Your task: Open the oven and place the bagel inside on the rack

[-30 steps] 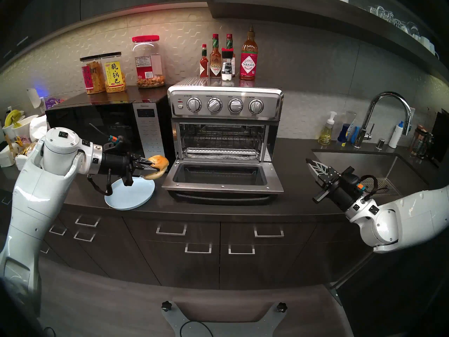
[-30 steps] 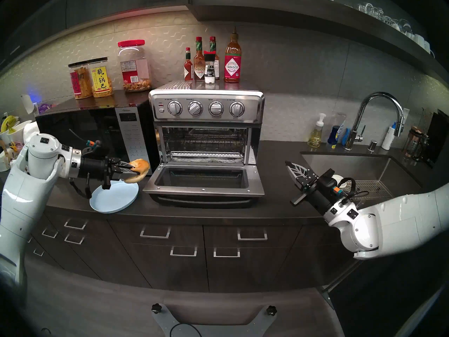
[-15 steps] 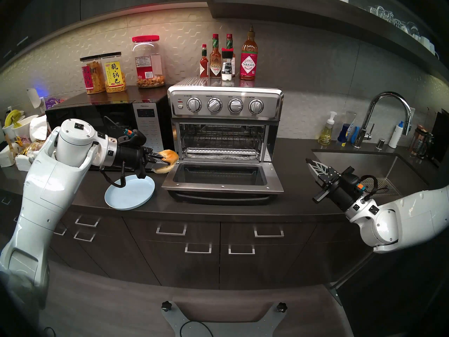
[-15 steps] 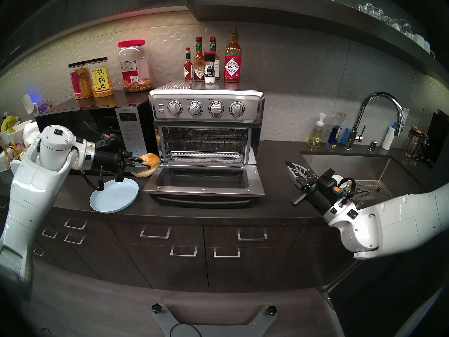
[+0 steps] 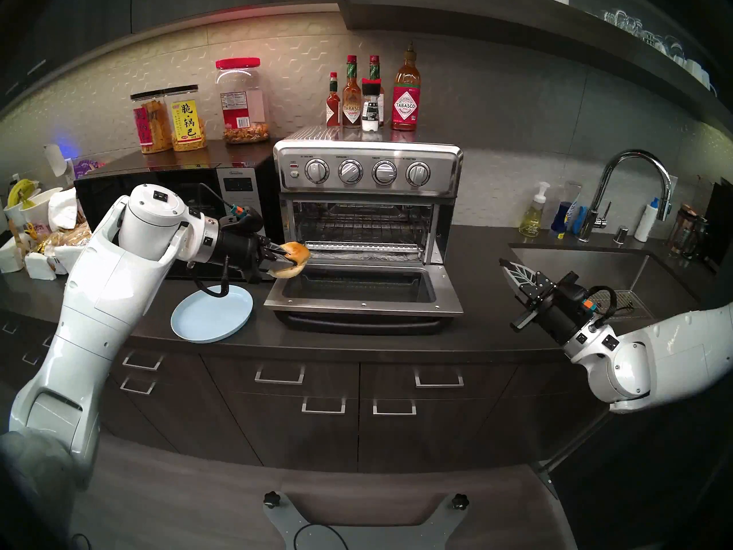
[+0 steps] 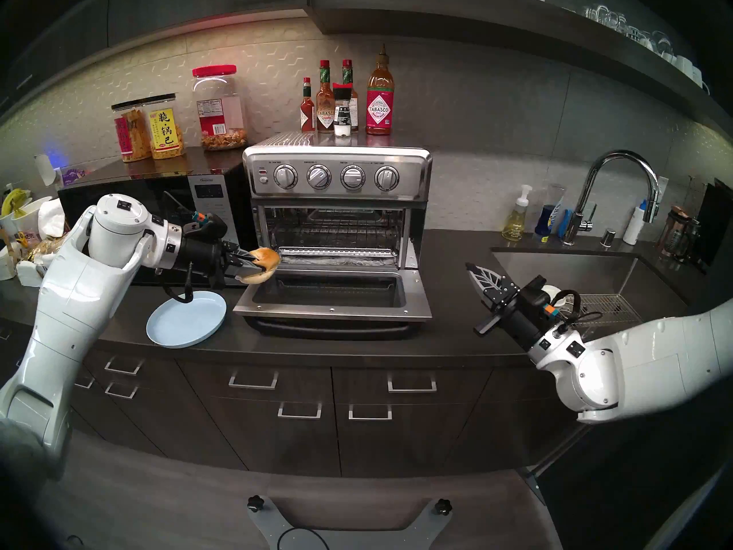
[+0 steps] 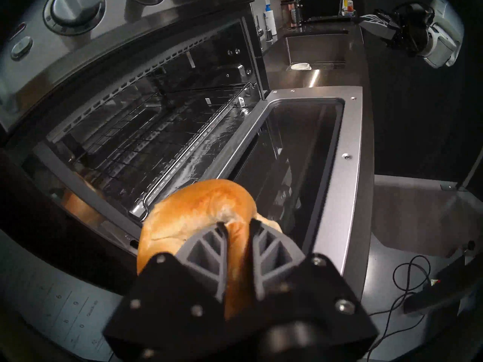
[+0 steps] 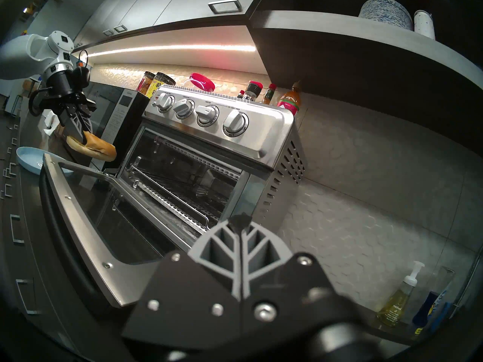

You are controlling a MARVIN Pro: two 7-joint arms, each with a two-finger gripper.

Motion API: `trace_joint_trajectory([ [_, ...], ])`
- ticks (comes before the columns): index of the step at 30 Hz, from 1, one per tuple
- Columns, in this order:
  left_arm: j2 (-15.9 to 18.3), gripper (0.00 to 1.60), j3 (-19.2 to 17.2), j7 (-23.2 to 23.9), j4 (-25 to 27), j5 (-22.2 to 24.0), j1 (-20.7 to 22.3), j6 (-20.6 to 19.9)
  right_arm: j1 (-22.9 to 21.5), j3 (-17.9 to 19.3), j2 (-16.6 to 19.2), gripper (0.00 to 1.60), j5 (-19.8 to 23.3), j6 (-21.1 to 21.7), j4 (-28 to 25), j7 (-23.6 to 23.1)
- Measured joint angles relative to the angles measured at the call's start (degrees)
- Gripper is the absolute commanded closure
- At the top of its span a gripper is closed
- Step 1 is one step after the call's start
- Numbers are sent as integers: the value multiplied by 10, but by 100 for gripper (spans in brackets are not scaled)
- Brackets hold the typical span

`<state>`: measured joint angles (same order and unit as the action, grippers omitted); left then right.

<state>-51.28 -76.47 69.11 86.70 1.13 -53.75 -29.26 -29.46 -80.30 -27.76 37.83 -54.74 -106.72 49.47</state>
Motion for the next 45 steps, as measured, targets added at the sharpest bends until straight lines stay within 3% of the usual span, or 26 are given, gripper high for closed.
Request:
trace_joint_trajectory([
  [29,-112,160,104,12,-126,-73,134,8,0,0,0,160,0,0,0,0],
  [45,-149,160,117,14,-150,-88,181,8,0,0,0,160,0,0,0,0],
])
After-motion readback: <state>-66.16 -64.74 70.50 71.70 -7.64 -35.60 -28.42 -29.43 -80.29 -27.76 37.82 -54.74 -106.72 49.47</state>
